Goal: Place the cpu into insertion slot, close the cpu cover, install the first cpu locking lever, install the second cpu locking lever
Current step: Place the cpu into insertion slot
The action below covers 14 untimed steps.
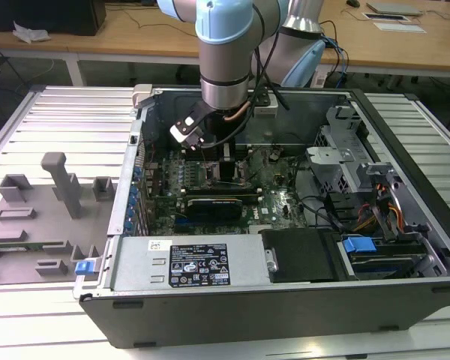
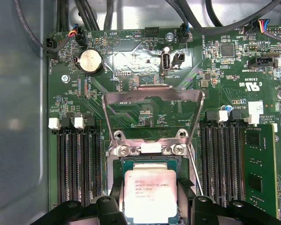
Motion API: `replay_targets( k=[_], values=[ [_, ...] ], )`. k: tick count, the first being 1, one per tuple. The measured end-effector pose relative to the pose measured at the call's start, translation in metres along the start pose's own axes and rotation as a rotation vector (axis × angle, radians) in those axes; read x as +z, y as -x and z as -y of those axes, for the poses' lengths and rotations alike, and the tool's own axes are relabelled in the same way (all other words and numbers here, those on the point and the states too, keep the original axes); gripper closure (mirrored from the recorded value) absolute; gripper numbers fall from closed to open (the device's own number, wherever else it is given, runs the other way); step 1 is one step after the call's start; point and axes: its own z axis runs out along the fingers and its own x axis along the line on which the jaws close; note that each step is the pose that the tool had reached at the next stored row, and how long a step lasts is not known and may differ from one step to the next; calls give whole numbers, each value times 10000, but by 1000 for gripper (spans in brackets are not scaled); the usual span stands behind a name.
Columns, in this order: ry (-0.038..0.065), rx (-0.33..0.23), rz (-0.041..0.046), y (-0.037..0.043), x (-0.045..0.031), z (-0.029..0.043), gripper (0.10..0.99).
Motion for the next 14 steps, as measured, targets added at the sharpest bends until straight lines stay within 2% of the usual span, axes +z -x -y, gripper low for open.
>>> replay_targets(
  k=[1, 2, 9, 14],
  values=[
    [0, 0, -1, 0, 1, 0, 533],
    [1, 0, -1, 0, 1, 0, 471],
    [2, 0, -1, -1, -25, -2, 471],
    [0, -4, 38, 3, -27, -2, 471]
  ],
)
